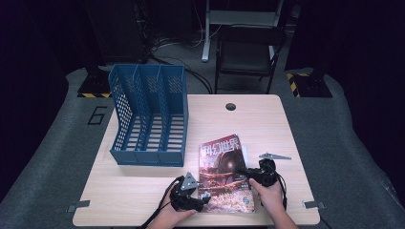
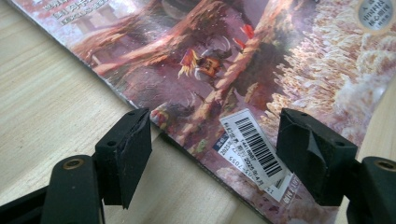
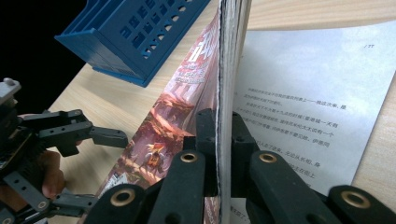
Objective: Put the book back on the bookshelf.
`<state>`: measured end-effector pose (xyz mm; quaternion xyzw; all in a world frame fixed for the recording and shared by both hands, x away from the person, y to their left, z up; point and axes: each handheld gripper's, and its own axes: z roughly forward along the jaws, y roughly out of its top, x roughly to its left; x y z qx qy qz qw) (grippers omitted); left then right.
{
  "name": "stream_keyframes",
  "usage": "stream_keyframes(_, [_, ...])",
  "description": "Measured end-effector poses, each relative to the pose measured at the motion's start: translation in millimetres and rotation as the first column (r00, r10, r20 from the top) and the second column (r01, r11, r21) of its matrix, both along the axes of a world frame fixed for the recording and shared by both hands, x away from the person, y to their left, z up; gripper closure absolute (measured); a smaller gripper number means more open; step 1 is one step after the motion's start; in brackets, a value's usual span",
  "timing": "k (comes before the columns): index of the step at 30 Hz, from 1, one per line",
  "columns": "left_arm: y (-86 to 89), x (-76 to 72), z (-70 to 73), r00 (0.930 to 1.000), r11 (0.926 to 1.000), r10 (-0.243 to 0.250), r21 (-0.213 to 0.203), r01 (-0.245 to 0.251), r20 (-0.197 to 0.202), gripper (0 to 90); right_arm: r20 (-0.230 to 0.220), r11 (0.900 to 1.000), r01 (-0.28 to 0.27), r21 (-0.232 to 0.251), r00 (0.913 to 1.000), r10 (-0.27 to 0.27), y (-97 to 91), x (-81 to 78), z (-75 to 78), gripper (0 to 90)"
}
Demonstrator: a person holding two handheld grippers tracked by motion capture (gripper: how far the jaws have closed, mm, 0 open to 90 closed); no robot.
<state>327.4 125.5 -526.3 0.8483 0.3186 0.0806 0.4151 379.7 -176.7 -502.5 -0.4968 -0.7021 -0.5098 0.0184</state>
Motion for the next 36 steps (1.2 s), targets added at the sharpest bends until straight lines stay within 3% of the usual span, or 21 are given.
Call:
stream_keyframes(6, [1.9, 2.3, 1.1, 0.9997, 0.9998, 0.022, -0.004, -0.022, -0.008, 25.3, 0.02, 0.9998, 0.004, 0.017, 0.9998, -0.005, 1.8, -3.9, 5.6, 87.0])
stream_keyframes(9, [4.2, 5.0, 2.0, 0.9991, 0.9994, 0.035, -0.007, -0.035, -0.026, 20.0, 0.059, 0.9997, -0.008, 0.024, 0.9982, 0.007, 2.4, -6.7, 9.0, 87.0])
stream_keyframes(11, [5.0, 7.1, 2.6, 0.9979, 0.9989, 0.038, -0.025, -0.04, -0.052, 18.4, 0.068, 0.9994, -0.011, 0.034, 0.9976, 0.009, 2.3, -8.5, 10.5, 87.0])
stream_keyframes(16, [8.2, 14.8, 6.8, 0.9969, 0.998, 0.032, -0.052, -0.036, -0.071, 18.2, 0.086, 0.9989, -0.013, 0.046, 0.9963, 0.009, 1.8, -12.6, 13.9, 87.0])
stream_keyframes(18, [8.3, 17.9, 8.2, 0.9953, 0.9972, 0.035, -0.062, -0.04, -0.091, 18.2, 0.122, 0.9987, -0.021, 0.045, 0.9924, 0.015, 1.5, -13.9, 14.7, 87.0])
stream_keyframes(23, [8.9, 26.2, 11.1, 0.9898, 0.9925, 0.038, -0.11, -0.053, -0.137, 18.2, 0.142, 0.9982, -0.019, 0.057, 0.9898, 0.011, 1.4, -21.7, 21.5, 86.9])
stream_keyframes(29, [4.2, 38.2, 15.5, 0.9904, 0.9878, 0.056, -0.137, -0.074, -0.126, 18.1, 0.182, 0.9965, -0.045, 0.07, 0.9828, 0.031, 0.8, -28.8, 28.1, 86.9])
stream_keyframes(36, [-5.3, 52.0, 15.9, 0.9891, 0.9907, 0.042, -0.123, -0.059, -0.141, 18.1, 0.187, 0.9956, -0.05, 0.079, 0.9818, 0.034, -0.5, -32.7, 30.5, 86.9])
